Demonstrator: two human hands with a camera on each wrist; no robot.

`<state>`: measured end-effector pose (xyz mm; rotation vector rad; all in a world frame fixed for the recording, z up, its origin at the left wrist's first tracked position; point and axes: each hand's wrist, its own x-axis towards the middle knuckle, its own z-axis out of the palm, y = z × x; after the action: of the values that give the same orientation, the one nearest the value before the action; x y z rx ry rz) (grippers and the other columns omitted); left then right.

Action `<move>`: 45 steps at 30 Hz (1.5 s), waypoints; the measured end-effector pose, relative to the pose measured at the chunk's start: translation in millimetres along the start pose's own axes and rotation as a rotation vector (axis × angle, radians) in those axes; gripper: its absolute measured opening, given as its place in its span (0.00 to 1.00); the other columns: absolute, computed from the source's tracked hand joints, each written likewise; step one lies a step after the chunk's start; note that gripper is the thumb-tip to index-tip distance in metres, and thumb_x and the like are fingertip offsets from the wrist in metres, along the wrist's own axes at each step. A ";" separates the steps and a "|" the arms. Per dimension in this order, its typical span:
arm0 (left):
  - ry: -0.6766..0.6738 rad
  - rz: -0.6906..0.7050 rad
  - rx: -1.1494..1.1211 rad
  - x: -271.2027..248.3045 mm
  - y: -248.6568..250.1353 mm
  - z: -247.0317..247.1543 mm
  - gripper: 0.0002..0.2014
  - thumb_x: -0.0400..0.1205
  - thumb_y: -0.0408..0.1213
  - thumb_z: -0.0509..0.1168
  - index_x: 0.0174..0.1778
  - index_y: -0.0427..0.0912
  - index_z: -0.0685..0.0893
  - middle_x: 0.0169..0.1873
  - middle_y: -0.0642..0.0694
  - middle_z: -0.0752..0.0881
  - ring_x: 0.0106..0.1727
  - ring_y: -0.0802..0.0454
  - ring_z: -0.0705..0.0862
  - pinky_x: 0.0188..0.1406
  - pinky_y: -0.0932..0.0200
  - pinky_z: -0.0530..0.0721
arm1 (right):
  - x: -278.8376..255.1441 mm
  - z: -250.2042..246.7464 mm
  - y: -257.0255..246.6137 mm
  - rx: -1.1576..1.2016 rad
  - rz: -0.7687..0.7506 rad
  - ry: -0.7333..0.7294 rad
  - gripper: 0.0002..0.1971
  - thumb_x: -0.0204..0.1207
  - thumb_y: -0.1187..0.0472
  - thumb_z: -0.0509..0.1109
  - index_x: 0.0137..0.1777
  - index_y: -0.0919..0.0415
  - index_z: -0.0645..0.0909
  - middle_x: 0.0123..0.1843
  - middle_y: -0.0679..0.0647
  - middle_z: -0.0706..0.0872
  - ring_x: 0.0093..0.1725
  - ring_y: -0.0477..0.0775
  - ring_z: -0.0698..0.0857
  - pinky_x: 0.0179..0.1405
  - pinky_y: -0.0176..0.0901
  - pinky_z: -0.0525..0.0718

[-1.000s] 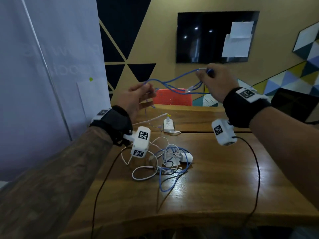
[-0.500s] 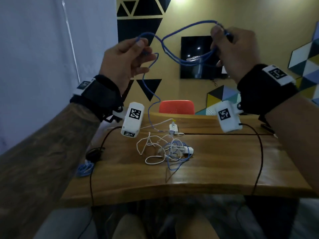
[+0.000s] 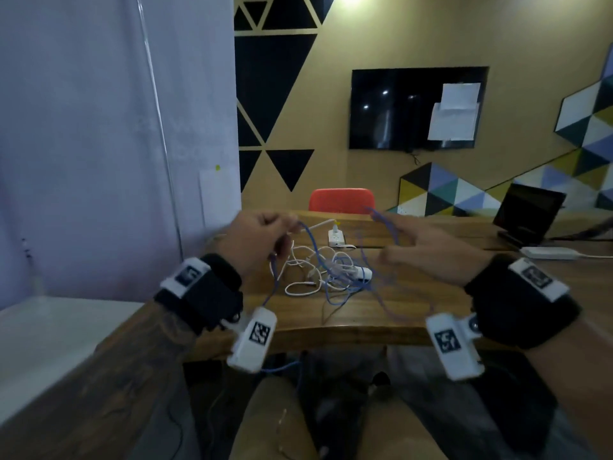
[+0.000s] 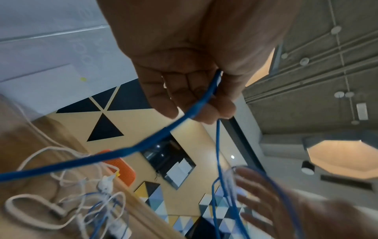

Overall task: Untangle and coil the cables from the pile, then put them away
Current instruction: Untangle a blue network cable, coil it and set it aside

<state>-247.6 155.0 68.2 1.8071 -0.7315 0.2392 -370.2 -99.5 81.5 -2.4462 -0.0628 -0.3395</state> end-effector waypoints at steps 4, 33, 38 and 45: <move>-0.091 0.008 -0.069 -28.5 -23.0 35.8 0.12 0.85 0.38 0.66 0.43 0.35 0.89 0.17 0.49 0.76 0.18 0.54 0.72 0.20 0.62 0.74 | 4.4 49.2 7.0 0.045 -0.060 0.072 0.35 0.73 0.33 0.73 0.78 0.41 0.70 0.74 0.36 0.74 0.72 0.41 0.74 0.69 0.44 0.73; -0.054 -0.114 -0.227 -99.7 -151.8 82.3 0.12 0.88 0.34 0.61 0.42 0.46 0.86 0.21 0.59 0.78 0.23 0.63 0.72 0.25 0.70 0.71 | 1.9 88.8 13.6 -0.446 -0.026 0.422 0.19 0.83 0.48 0.64 0.70 0.54 0.78 0.67 0.50 0.79 0.70 0.56 0.76 0.67 0.52 0.76; -0.056 0.080 -0.134 -89.5 -139.7 88.2 0.10 0.86 0.36 0.62 0.46 0.47 0.89 0.40 0.50 0.91 0.43 0.60 0.84 0.44 0.57 0.81 | 7.1 148.9 -1.5 -0.445 -0.327 0.143 0.24 0.82 0.47 0.61 0.76 0.51 0.76 0.77 0.49 0.77 0.81 0.54 0.68 0.80 0.58 0.64; 0.007 -0.012 -0.366 -78.6 -130.8 76.4 0.04 0.86 0.32 0.64 0.52 0.45 0.77 0.26 0.54 0.80 0.21 0.62 0.72 0.22 0.66 0.71 | 31.1 155.9 18.6 -0.693 -0.317 0.119 0.25 0.81 0.34 0.51 0.54 0.43 0.88 0.67 0.38 0.84 0.83 0.49 0.66 0.84 0.64 0.50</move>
<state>-247.2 138.7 -101.7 1.4619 -0.7086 0.0949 -302.4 -18.4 -38.6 -3.0943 -0.3325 -0.7480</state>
